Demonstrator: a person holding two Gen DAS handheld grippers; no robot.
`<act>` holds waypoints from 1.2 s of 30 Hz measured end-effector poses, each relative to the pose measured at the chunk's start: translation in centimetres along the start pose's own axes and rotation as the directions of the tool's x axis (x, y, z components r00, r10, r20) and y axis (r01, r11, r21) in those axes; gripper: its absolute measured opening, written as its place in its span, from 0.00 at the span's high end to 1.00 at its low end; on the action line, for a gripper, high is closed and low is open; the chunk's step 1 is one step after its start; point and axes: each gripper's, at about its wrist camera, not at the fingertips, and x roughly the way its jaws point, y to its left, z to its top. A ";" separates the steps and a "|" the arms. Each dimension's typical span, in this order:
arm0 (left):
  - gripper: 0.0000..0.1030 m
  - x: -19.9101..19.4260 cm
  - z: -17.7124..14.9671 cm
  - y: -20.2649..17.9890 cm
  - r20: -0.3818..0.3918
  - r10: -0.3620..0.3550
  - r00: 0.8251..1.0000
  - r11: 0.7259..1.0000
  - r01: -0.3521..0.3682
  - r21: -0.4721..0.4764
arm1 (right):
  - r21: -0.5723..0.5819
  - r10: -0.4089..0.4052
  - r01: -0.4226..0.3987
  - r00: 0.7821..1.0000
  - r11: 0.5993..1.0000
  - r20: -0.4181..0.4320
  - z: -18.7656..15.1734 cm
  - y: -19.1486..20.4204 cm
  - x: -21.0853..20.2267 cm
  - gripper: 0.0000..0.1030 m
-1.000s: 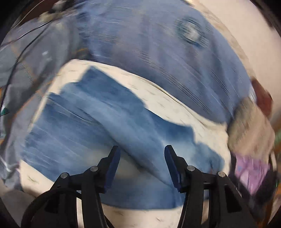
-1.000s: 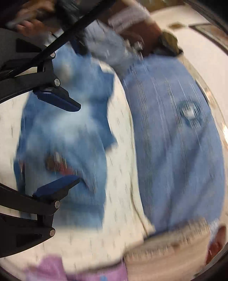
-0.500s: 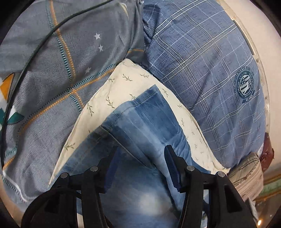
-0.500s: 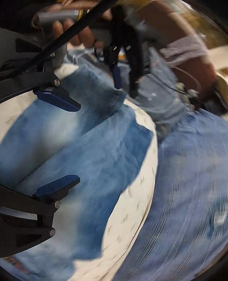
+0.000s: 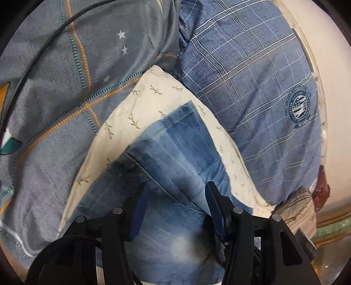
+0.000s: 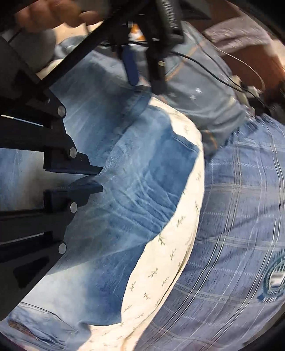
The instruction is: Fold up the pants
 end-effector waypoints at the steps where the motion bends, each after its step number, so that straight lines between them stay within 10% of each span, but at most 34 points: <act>1: 0.50 0.1 0.1 0.2 -0.009 -0.005 1.000 1.000 0.005 -0.008 | 0.013 0.014 -0.014 1.000 1.000 -0.002 0.1 -0.1 0.1 0.84; 4: 0.50 -0.1 0.1 0.2 0.015 0.009 1.000 1.000 -0.009 -0.007 | 0.018 0.042 -0.042 0.999 0.999 0.015 -0.2 0.5 0.4 0.57; 7: 0.50 0.1 -0.2 -0.2 0.011 0.005 1.000 1.000 -0.005 0.003 | -0.048 0.017 -0.016 0.999 0.999 0.027 0.3 1.9 1.5 0.53; 10: 0.50 0.6 -0.5 -1.0 0.001 0.000 1.000 0.999 0.000 0.040 | -0.097 -0.021 0.022 1.000 0.995 0.007 0.6 2.4 2.5 0.91; 20: 0.50 4.3 -1.5 -2.7 -0.144 -0.109 0.984 0.992 0.117 0.050 | 0.200 0.275 -0.295 0.954 0.934 0.122 2.0 -5.0 -1.1 0.95; 28: 0.47 8.0 -1.9 -3.8 -0.166 -0.140 0.976 0.988 0.127 -0.087 | 0.214 0.321 -0.343 0.938 0.915 0.129 1.4 -5.5 -1.1 0.95; 32: 0.49 8.4 -1.6 -2.6 -0.061 -0.104 0.993 0.987 0.096 -0.127 | 0.175 0.316 -0.333 0.942 0.927 0.115 0.3 -5.3 -1.1 0.95; 36: 0.78 6.6 -0.9 -2.1 0.066 -0.035 0.997 0.994 0.041 -0.100 | 0.135 0.300 -0.310 0.950 0.941 0.093 -1.0 -5.0 -0.8 0.97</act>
